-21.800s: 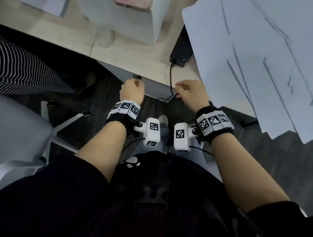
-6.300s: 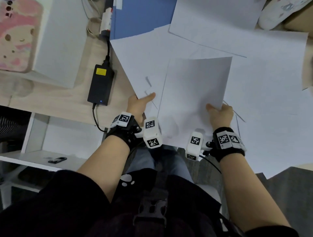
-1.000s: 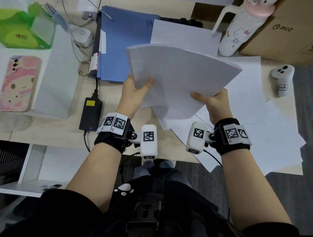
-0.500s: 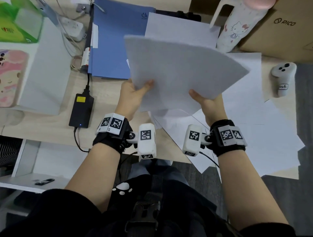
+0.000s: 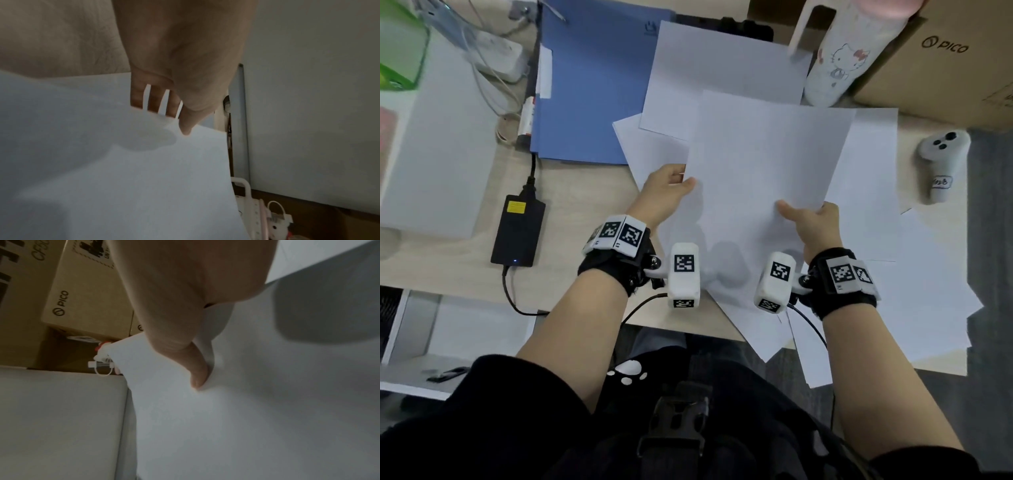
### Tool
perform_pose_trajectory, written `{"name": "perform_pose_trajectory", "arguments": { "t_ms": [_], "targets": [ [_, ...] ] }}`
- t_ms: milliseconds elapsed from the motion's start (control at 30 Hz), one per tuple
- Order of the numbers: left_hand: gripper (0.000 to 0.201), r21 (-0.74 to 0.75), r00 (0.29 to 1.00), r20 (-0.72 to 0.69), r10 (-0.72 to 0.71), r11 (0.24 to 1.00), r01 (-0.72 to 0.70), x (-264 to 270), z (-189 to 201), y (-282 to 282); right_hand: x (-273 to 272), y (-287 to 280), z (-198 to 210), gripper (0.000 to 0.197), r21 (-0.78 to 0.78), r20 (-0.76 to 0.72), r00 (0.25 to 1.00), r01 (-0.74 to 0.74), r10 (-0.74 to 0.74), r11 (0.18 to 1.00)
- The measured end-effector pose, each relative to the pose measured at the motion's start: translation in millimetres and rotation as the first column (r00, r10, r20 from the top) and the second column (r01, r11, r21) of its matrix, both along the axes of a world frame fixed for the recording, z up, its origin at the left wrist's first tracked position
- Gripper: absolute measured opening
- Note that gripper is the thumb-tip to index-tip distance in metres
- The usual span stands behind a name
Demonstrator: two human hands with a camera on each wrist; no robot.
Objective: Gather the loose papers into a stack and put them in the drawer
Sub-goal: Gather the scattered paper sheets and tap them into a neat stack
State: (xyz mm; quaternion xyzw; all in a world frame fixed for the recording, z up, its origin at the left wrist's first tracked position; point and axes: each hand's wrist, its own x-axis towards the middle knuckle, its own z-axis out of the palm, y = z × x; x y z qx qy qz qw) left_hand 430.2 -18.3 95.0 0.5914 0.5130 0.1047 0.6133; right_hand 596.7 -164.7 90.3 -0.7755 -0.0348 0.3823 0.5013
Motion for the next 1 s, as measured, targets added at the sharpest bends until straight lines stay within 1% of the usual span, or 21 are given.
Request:
{"name": "perform_pose_trajectory", "arguments": {
  "t_ms": [67, 167, 267, 367, 433, 500, 567, 633, 667, 733, 767, 833, 900, 933, 1000],
  "targets": [
    [0.037, 0.031, 0.997, -0.037, 0.073, 0.997, -0.072, 1.9, -6.5, 10.1, 4.3, 0.2, -6.9, 0.013, -0.056, -0.002, 1.0, 0.026, -0.026, 0.998],
    [0.041, 0.101, 0.981, -0.078, 0.18, 0.98, -0.172, 6.2, -18.9, 32.1, 10.2, 4.7, -17.5, 0.014, -0.107, 0.004, 0.996, 0.088, -0.088, 0.99],
    [0.044, 0.147, 0.968, -0.111, 0.224, 0.967, -0.207, 14.0, -29.1, 59.4, 13.8, 12.8, -27.4, 0.016, -0.155, 0.02, 0.989, 0.151, -0.15, 0.976],
    [0.049, 0.192, 0.97, -0.142, 0.196, 0.967, -0.167, 24.1, -38.1, 83.8, 15.6, 20.6, -39.2, 0.016, -0.218, 0.018, 0.976, 0.214, -0.216, 0.952],
    [0.052, 0.221, 0.974, -0.169, 0.152, 0.969, -0.113, 34.6, -42.1, 96.8, 16.3, 24.9, -48.5, 0.018, -0.263, 0.033, 0.969, 0.245, -0.245, 0.933],
    [0.06, 0.238, 0.967, -0.234, 0.102, 0.97, -0.045, 49.2, -45.9, 108.5, 17.4, 29.1, -55.7, 0.012, -0.3, 0.044, 0.965, 0.259, -0.258, 0.918],
    [0.071, 0.241, 0.937, -0.343, 0.073, 0.97, 0.012, 60.8, -48.1, 115.5, 17.6, 30.2, -61.3, 0.025, -0.323, 0.042, 0.961, 0.271, -0.272, 0.907],
    [0.077, 0.247, 0.895, -0.439, 0.081, 0.969, 0.033, 69.4, -48.9, 122.0, 18.5, 30.6, -65.6, 0.023, -0.342, 0.046, 0.959, 0.278, -0.279, 0.898],
    [0.077, 0.259, 0.878, -0.466, 0.11, 0.966, 0.017, 72.7, -48.9, 125.6, 18.8, 31.2, -66.3, 0.021, -0.351, 0.042, 0.958, 0.281, -0.285, 0.893],
    [0.072, 0.286, 0.854, -0.481, 0.196, 0.956, -0.059, 75.8, -48.6, 132.9, 19.0, 31.2, -66.9, 0.015, -0.363, 0.034, 0.957, 0.28, -0.287, 0.889],
    [0.066, 0.296, 0.847, -0.475, 0.24, 0.949, -0.103, 76.2, -49.4, 137.4, 19.3, 30.9, -68.0, 0.013, -0.362, 0.029, 0.956, 0.281, -0.291, 0.889],
    [0.045, 0.339, 0.847, -0.43, 0.315, 0.925, -0.172, 76.3, -52.1, 145.6, 20.2, 30.8, -67.9, 0.018, -0.364, 0.02, 0.954, 0.284, -0.298, 0.887],
    [0.016, 0.385, 0.881, -0.325, 0.344, 0.899, -0.209, 76.9, -53.8, 148.4, 19.9, 31.1, -66.8, 0.015, -0.367, 0.008, 0.955, 0.279, -0.297, 0.888],
    [0.008, 0.389, 0.904, -0.254, 0.345, 0.892, -0.231, 76.6, -54.5, 147.7, 19.5, 31.0, -65.7, 0.014, -0.362, 0.004, 0.955, 0.278, -0.297, 0.89],
    [0.012, 0.384, 0.925, -0.149, 0.35, 0.882, -0.272, 74.7, -55.7, 143.1, 18.9, 30.2, -62.8, 0.016, -0.347, -0.003, 0.956, 0.274, -0.293, 0.897]
  ]
}}
